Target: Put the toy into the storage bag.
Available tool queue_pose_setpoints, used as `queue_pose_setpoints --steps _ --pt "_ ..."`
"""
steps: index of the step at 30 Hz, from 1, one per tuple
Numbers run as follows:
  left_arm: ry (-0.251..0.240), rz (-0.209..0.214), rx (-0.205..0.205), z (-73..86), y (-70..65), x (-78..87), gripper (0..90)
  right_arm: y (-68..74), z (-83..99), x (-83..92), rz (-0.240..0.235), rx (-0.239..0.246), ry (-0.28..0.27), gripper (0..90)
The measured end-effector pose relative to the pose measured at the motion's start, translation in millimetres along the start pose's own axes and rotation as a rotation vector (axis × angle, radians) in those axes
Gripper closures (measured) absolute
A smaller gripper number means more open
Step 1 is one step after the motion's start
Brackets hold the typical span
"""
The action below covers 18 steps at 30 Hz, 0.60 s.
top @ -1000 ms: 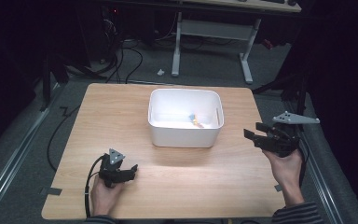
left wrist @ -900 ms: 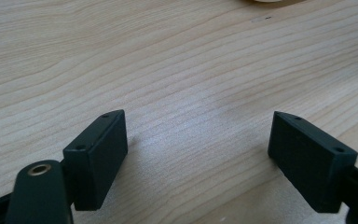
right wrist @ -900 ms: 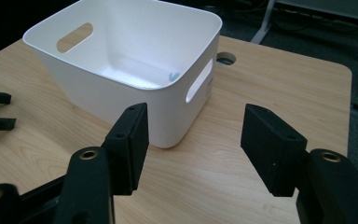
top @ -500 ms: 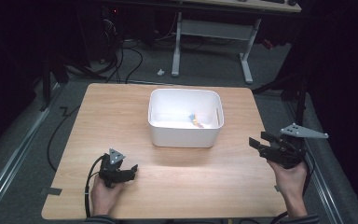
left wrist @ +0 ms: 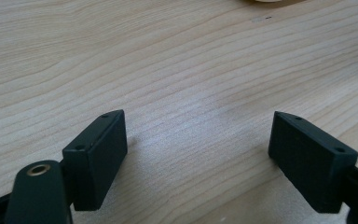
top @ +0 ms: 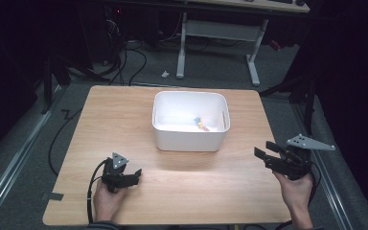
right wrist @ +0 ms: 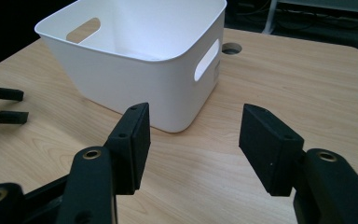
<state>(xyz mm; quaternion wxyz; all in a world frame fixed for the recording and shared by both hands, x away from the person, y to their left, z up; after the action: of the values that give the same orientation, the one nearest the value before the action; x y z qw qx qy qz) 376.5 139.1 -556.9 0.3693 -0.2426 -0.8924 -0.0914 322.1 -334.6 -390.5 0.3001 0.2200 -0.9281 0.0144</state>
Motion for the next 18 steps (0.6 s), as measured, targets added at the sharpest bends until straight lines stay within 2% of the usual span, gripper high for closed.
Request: queue_pose_setpoints --steps 7,18 --pt "-0.001 0.000 0.001 0.0 -0.1 0.0 19.7 3.7 13.3 -10.2 -0.022 -0.016 0.023 43.7" --pt "0.000 0.000 0.000 0.0 0.0 0.0 19.6 8.9 23.2 -23.9 -0.046 -0.020 0.040 43.7"
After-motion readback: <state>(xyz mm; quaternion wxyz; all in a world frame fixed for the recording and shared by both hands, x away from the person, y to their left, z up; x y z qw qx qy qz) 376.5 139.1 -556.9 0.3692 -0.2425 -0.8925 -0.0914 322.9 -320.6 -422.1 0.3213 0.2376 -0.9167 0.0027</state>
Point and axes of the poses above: each handheld gripper's, and its own axes: x roughly backward along the jaws, z roughly out of its underside, y roughly to its left, the point moved 3 cm from there along -x, roughly forward along the jaws, and after that the axes turned 2 degrees about y, right-handed, at the moved point
